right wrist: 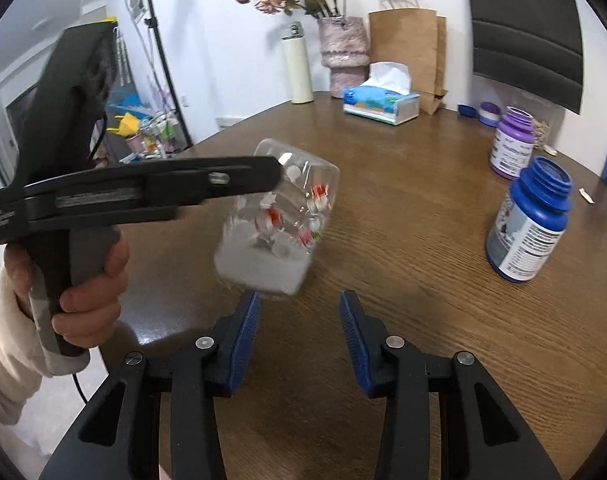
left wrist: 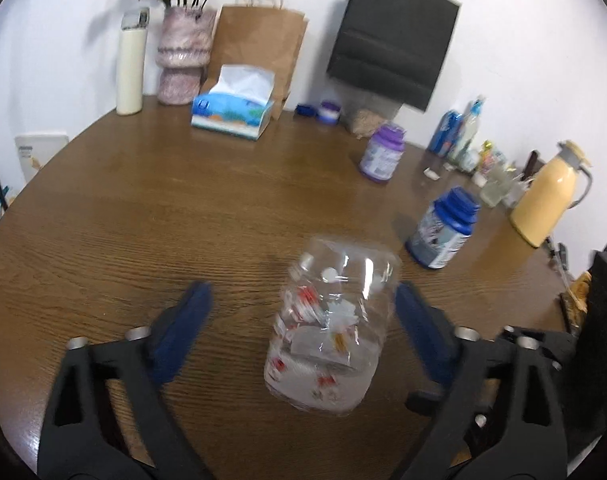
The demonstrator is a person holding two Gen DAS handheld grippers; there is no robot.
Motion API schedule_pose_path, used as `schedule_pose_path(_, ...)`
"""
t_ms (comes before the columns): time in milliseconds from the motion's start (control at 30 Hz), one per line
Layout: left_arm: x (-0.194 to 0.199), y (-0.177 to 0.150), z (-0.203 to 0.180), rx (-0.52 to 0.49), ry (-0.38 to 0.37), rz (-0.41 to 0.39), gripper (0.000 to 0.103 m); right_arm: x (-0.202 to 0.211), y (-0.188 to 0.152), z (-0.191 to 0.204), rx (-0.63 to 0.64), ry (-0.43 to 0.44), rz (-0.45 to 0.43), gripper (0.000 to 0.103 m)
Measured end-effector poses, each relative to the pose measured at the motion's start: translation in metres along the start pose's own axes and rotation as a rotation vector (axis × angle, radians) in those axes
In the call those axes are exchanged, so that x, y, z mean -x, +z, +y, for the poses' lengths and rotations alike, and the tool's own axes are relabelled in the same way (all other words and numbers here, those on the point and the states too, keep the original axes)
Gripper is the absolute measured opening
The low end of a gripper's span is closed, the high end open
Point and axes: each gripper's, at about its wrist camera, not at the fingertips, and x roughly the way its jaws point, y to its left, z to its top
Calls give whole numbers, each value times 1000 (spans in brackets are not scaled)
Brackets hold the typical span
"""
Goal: Flip cup upright
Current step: 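Close the left tool on the clear cup and lift it off the table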
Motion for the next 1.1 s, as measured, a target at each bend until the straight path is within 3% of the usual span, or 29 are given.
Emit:
schedule_pose_path(133, -4, 2, 7, 79, -95, 35, 69, 7, -1, 0, -15, 18, -28, 47)
schedule_pose_path(300, 1, 4, 1, 106, -215, 52, 72, 12, -2, -7, -67, 35, -64, 63)
schedule_pose_path(367, 11, 8, 1, 79, -179, -1, 80, 12, -1, -10, -74, 31, -68, 65)
schedule_pose_path(400, 16, 13, 1, 44, -114, -51, 91, 12, -1, -11, -75, 27, -68, 67)
schedule_pose_path(500, 8, 28, 4, -39, 27, -98, 102, 12, 2, -15, -70, 12, -65, 68)
schedule_pose_path(600, -33, 49, 1, -163, 79, -67, 103, 10, 2, -20, -95, 6, -67, 68)
schedule_pose_path(667, -64, 63, -1, -185, 62, -17, 103, 11, 1, -25, -120, 6, -76, 68)
schedule_pose_path(700, -86, 75, -2, -174, 41, 32, 103, 12, 0, -27, -132, 4, -77, 68)
schedule_pose_path(833, -135, 110, 4, -36, -6, 99, 103, 19, -7, -33, -148, -32, -78, 68)
schedule_pose_path(933, -174, 135, 4, 33, 73, 146, 103, 22, -14, -41, -178, -47, -76, 68)
schedule_pose_path(1033, -203, 147, 5, 111, 20, 227, 103, 20, -20, -46, -193, -63, -66, 68)
schedule_pose_path(1100, -215, 149, 4, 175, -26, 250, 91, 19, -23, -50, -203, -71, -68, 68)
